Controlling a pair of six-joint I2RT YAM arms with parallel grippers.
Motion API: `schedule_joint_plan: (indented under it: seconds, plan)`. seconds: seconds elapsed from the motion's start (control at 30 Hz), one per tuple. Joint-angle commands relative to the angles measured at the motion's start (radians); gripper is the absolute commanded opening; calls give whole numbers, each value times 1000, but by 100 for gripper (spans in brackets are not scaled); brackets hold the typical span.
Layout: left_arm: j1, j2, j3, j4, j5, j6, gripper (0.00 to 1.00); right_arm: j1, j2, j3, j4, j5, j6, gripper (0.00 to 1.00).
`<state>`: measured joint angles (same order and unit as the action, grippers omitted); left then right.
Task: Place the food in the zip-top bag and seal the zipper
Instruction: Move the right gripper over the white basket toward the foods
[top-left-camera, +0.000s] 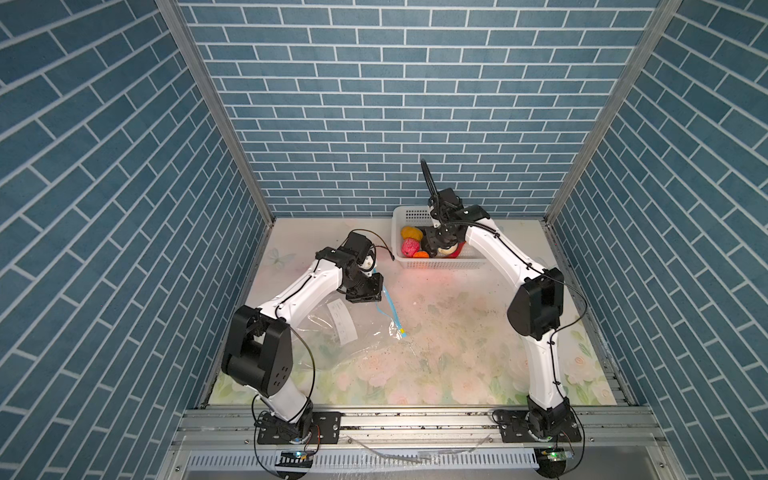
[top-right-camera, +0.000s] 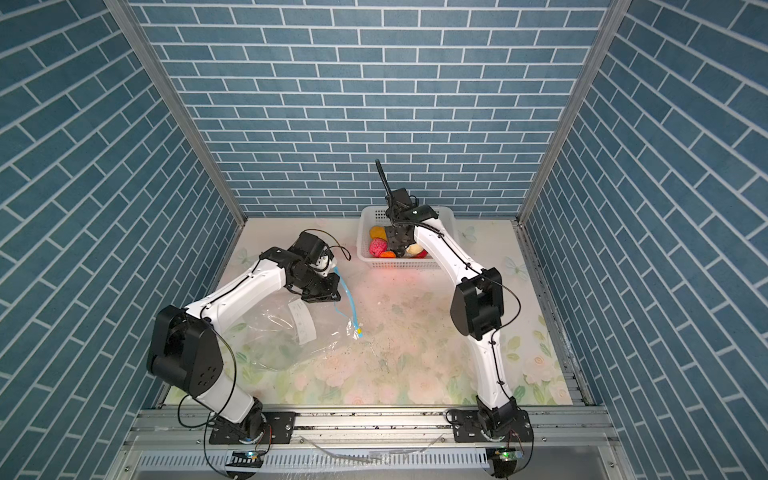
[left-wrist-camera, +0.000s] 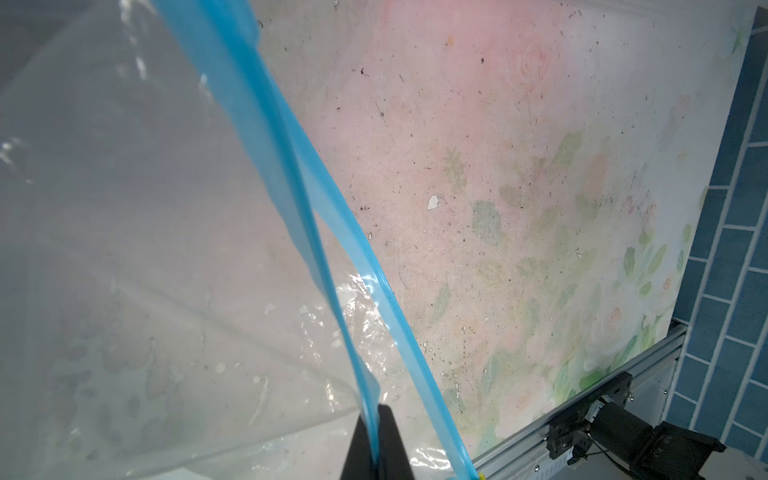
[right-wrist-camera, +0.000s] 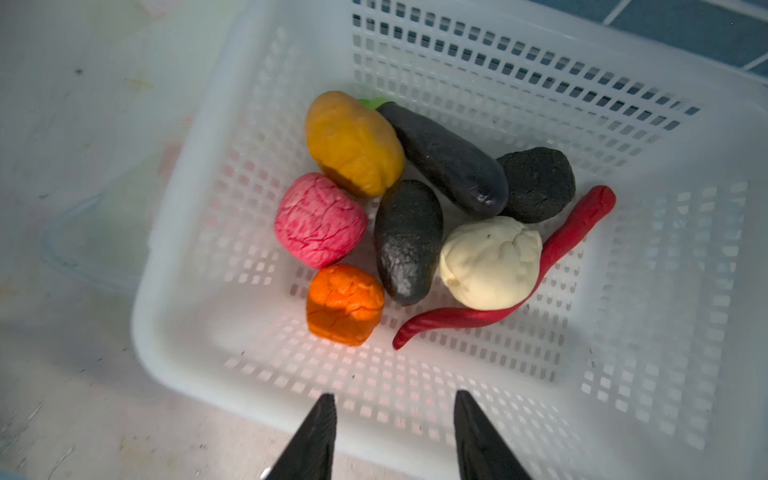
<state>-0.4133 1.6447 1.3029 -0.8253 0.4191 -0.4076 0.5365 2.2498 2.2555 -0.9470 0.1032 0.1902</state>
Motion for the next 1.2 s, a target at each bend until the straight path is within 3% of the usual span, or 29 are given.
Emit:
schedule_joint_plan:
  seconds: [0.0,0.1,0.3,0.87,1.17]
  plan:
    - [-9,17,32,-8,14,19,0,-42,118,162,-223,-71,52,45]
    - [-9,26,36,-5,18,17,0,-64,179,232,-263,-101,58,44]
    - [-13,29,34,-5,18,16,0,-76,185,194,-259,-126,53,41]
    - [-25,23,17,1,14,10,0,-75,63,-46,-157,-158,44,41]
    - [-28,21,9,3,11,9,0,-39,-44,-232,-30,-136,-85,43]
